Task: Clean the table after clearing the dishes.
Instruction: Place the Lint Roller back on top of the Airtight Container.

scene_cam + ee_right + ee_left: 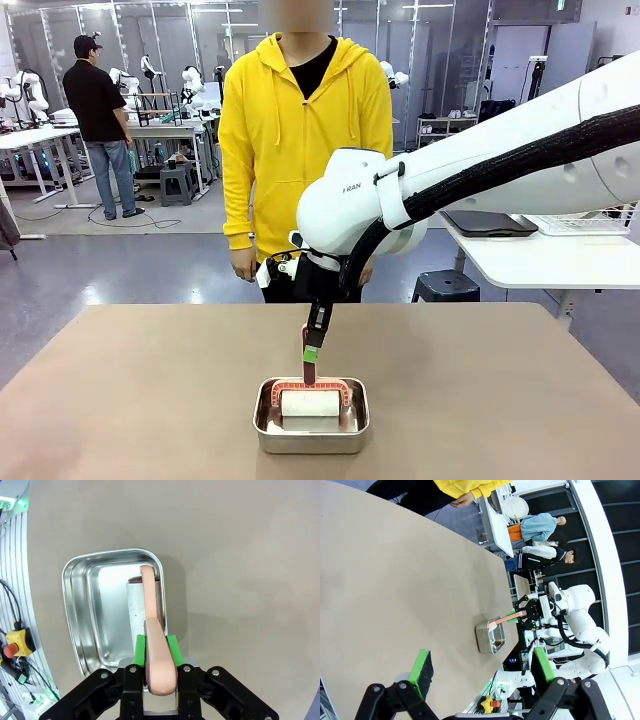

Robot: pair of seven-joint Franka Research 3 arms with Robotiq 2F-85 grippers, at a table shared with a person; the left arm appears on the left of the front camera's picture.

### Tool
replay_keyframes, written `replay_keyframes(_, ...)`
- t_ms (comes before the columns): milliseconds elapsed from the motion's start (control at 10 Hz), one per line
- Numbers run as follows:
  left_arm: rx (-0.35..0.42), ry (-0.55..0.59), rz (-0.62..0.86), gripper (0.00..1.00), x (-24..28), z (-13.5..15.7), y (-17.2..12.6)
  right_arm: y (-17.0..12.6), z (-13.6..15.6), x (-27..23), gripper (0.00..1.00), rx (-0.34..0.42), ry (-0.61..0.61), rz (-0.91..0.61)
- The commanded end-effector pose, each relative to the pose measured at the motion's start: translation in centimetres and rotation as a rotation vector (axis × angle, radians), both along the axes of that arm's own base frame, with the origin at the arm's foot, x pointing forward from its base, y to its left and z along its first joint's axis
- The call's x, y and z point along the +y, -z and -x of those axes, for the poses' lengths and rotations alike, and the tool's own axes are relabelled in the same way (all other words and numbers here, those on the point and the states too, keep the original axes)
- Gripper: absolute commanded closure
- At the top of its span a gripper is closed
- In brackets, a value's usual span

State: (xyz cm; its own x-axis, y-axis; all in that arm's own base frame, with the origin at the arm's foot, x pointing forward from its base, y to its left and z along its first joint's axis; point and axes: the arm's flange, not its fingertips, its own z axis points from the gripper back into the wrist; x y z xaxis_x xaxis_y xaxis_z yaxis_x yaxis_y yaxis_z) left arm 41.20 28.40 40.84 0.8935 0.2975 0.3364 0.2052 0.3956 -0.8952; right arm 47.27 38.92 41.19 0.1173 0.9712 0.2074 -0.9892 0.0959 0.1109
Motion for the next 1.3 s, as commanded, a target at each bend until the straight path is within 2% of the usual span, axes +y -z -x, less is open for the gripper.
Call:
replay_keyframes(0,0.011,-0.005,-0.004,0.00,-0.3,0.6,-0.3,2.0,-0.4,-0.9,0.79,-0.079,0.008,0.002)
replay_keyframes(100,0.011,-0.005,-0.004,0.00,-0.3,0.6,-0.3,1.4,-0.2,-0.7,0.79,-0.078,0.006,0.019)
replay_keyframes(200,0.011,-0.005,-0.004,0.00,-0.3,0.6,-0.3,0.5,-0.1,-0.5,0.72,-0.087,0.007,0.015)
replay_keyframes(300,0.011,-0.005,-0.004,0.00,-0.3,0.6,-0.3,-0.1,-0.1,-0.6,0.72,-0.091,0.013,0.004)
replay_keyframes(400,0.011,-0.005,-0.004,0.00,-0.3,0.6,-0.3,-0.4,-0.1,-0.6,0.60,-0.085,0.020,0.008)
replay_keyframes(500,0.011,-0.005,-0.004,0.00,-0.3,0.6,-0.3,-0.8,0.0,-0.6,0.60,-0.088,0.024,0.013)
replay_keyframes(600,0.011,-0.005,-0.004,0.00,-0.3,0.6,-0.3,-1.4,0.0,-0.7,0.43,-0.100,0.031,0.022)
replay_keyframes(700,0.011,-0.005,-0.004,0.00,-0.3,0.6,-0.3,-1.9,0.0,-0.8,0.54,-0.105,0.031,0.011)
replay_keyframes(800,0.011,-0.005,-0.004,0.00,-0.3,0.6,-0.3,-2.1,0.2,-0.6,0.26,-0.102,0.028,0.005)
replay_keyframes(900,0.011,-0.005,-0.004,0.00,-0.3,0.6,-0.3,-2.2,0.2,-0.5,0.37,-0.101,0.031,0.007)
replay_keyframes(1000,0.011,-0.005,-0.004,0.00,-0.3,0.6,-0.3,-2.3,0.3,-0.5,0.10,-0.101,0.030,0.014)
replay_keyframes(1100,0.011,-0.005,-0.004,0.00,-0.3,0.6,-0.3,-2.4,0.3,-0.4,0.21,-0.102,0.032,0.016)
replay_keyframes(1200,0.011,-0.005,-0.004,0.00,-0.3,0.6,-0.3,-2.4,0.3,-0.4,0.00,-0.104,0.034,0.016)
